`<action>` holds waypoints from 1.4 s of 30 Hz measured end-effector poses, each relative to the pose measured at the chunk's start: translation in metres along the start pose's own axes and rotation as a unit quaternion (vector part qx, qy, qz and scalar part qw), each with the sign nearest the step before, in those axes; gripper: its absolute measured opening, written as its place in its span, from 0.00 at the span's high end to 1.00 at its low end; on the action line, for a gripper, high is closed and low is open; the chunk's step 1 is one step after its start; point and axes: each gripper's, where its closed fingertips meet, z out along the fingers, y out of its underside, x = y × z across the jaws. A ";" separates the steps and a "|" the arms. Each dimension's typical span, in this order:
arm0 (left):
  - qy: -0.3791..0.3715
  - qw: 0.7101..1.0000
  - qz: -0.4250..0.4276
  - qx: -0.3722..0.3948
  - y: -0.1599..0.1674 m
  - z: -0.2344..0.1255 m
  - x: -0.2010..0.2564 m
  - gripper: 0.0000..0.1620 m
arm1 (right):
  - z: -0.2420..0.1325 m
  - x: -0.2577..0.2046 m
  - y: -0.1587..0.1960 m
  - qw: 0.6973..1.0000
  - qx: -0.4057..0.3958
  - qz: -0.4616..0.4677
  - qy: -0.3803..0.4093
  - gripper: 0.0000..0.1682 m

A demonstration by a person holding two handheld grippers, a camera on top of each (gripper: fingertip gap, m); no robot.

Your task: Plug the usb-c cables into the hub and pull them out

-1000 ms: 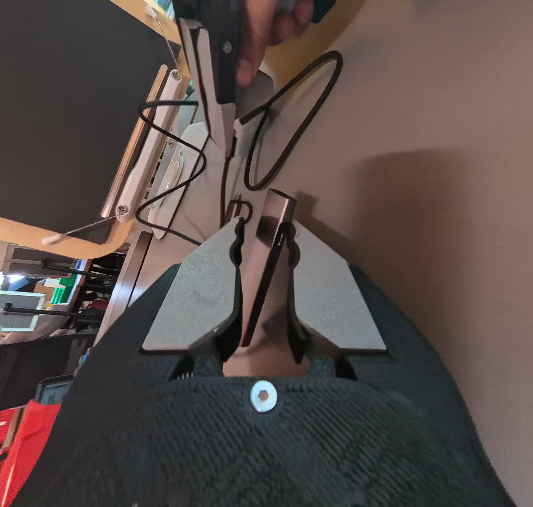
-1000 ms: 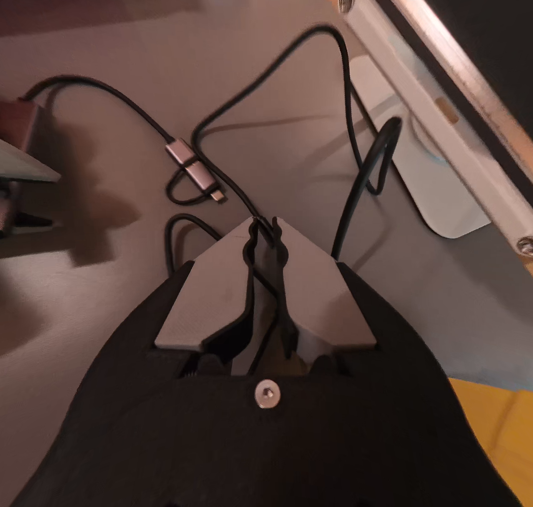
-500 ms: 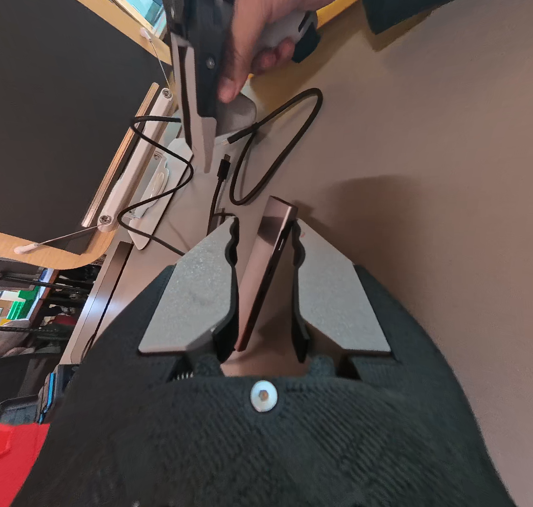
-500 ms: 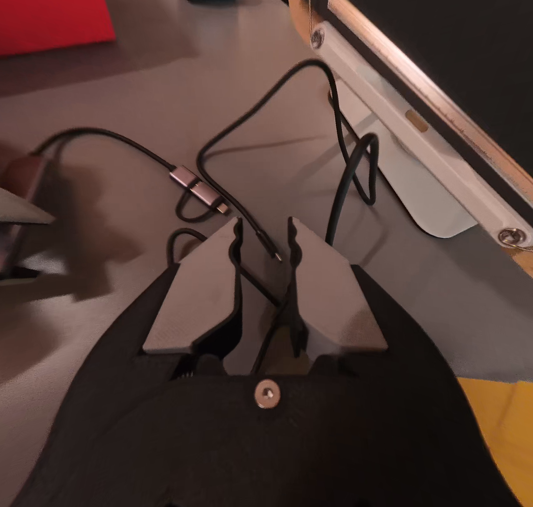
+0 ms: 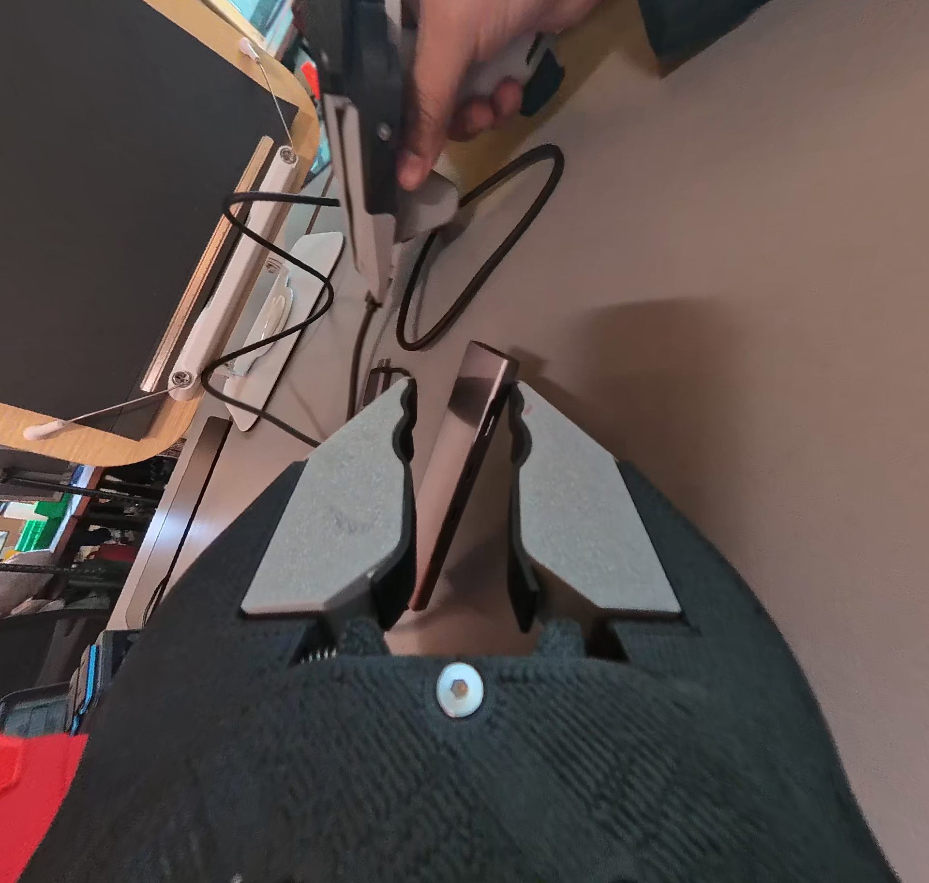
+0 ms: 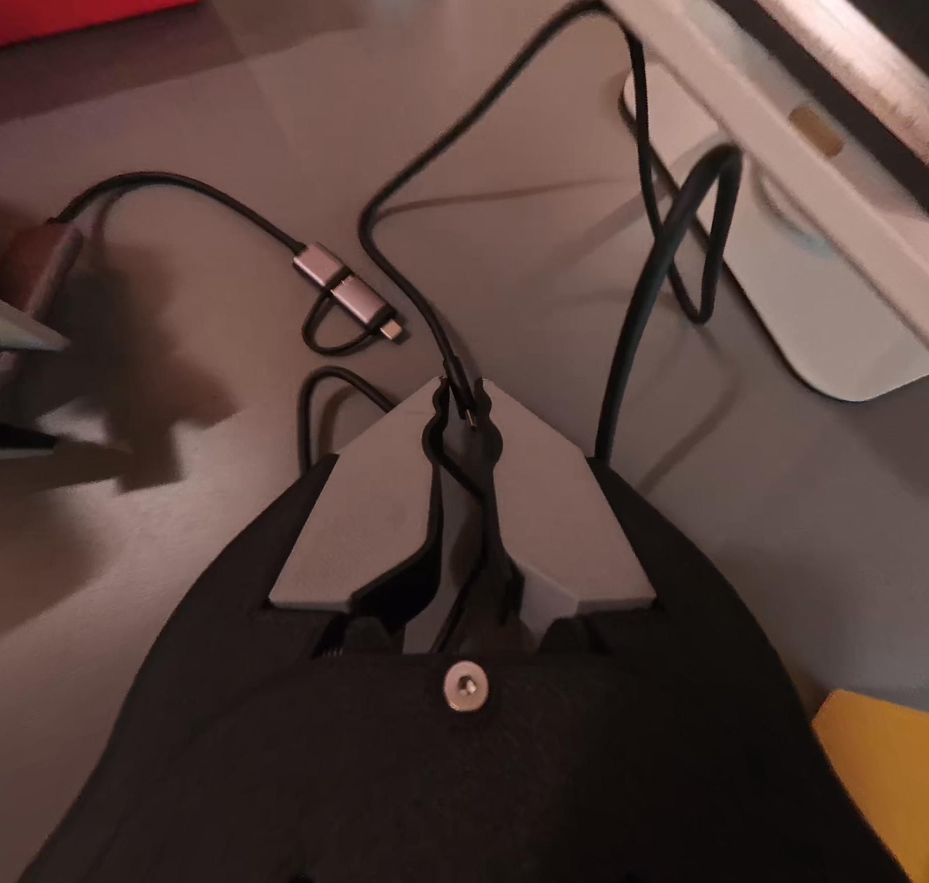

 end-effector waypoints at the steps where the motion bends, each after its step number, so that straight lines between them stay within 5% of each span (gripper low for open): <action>1: 0.002 1.000 0.004 -0.004 0.001 0.001 0.001 0.78 | -0.005 -0.004 -0.009 1.000 0.016 -0.001 -0.005 0.97; 9: 0.036 0.999 0.031 -0.004 -0.006 0.005 0.020 0.80 | -0.050 -0.042 -0.060 0.991 0.116 -0.004 -0.070 0.98; 12: 0.036 0.999 -0.011 0.007 -0.009 0.002 0.012 0.66 | -0.048 -0.044 -0.057 0.990 0.110 0.008 -0.084 0.98; 14: 0.033 0.998 -0.040 0.034 -0.016 -0.007 0.003 0.65 | -0.051 -0.046 -0.056 0.990 0.108 0.010 -0.095 0.98; 19: -0.059 0.985 -0.099 0.131 -0.044 -0.036 -0.048 0.76 | -0.065 -0.059 -0.057 0.984 0.109 0.008 -0.139 0.98; 24: -0.096 0.994 -0.011 0.059 -0.041 -0.018 -0.063 0.79 | -0.083 -0.090 -0.065 0.974 0.122 -0.034 -0.189 0.98; 28: -0.077 0.997 -0.012 0.030 -0.038 0.001 -0.064 0.99 | -0.095 -0.099 -0.072 0.965 0.145 -0.036 -0.216 0.98; 35: -0.142 0.964 -0.208 0.082 -0.043 0.004 -0.110 1.00 | -0.106 -0.057 -0.100 0.957 0.240 0.074 -0.146 0.90; 42: -0.127 0.963 -0.219 0.089 -0.056 0.025 -0.096 0.98 | -0.103 -0.057 -0.111 0.947 0.272 0.103 -0.138 0.98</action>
